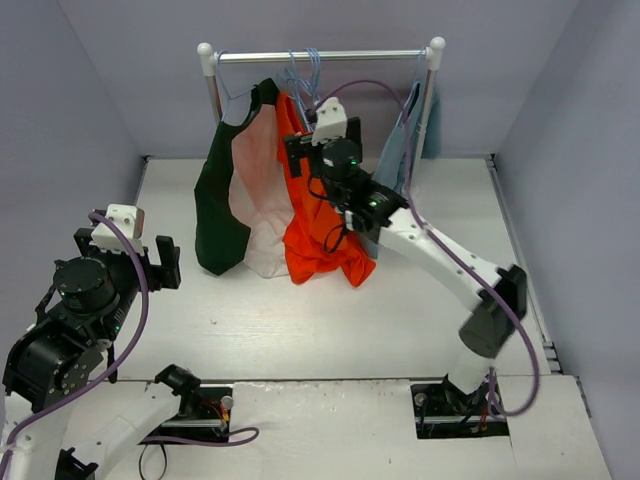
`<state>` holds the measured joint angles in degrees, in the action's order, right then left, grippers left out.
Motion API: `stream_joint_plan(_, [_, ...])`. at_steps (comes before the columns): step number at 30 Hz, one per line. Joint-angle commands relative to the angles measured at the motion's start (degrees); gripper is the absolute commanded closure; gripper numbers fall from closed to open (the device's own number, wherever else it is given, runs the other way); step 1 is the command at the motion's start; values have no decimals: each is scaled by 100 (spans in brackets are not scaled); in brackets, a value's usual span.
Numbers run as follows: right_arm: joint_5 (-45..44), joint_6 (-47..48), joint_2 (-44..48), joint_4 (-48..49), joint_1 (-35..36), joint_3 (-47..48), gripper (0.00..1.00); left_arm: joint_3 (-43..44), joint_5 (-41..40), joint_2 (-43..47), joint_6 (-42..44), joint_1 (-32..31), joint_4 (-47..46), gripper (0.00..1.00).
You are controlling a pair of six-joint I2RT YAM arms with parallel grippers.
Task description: Place the t-shirt on the hanger
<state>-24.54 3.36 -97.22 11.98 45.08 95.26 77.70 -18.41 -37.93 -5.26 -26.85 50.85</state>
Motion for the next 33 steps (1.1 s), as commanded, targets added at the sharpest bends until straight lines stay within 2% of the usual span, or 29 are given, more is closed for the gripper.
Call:
stream_joint_plan(1, [143,217,1757,603,-10,-331,0,208,-199,-151,-108,40,-182,19])
stream_joint_plan(4, [-21,410,2646,603,-59,-1025,0,128,-276,-149,-113,40,-187,19])
stream_joint_plan(13, [-1345,1016,5848,421,-131,-3461,0,-166,-593,49,-115,40,-190,19])
stream_joint_plan(18, [-1761,1057,7018,-46,-116,-4337,0,-332,-638,102,-85,40,-205,19])
stream_joint_plan(24, [-2734,546,7691,-633,-109,-4932,0,-608,-856,141,-115,40,-259,19])
stream_joint_plan(33, [-3129,7,7467,-737,-109,-5359,0,-923,-1038,168,-115,40,-291,19])
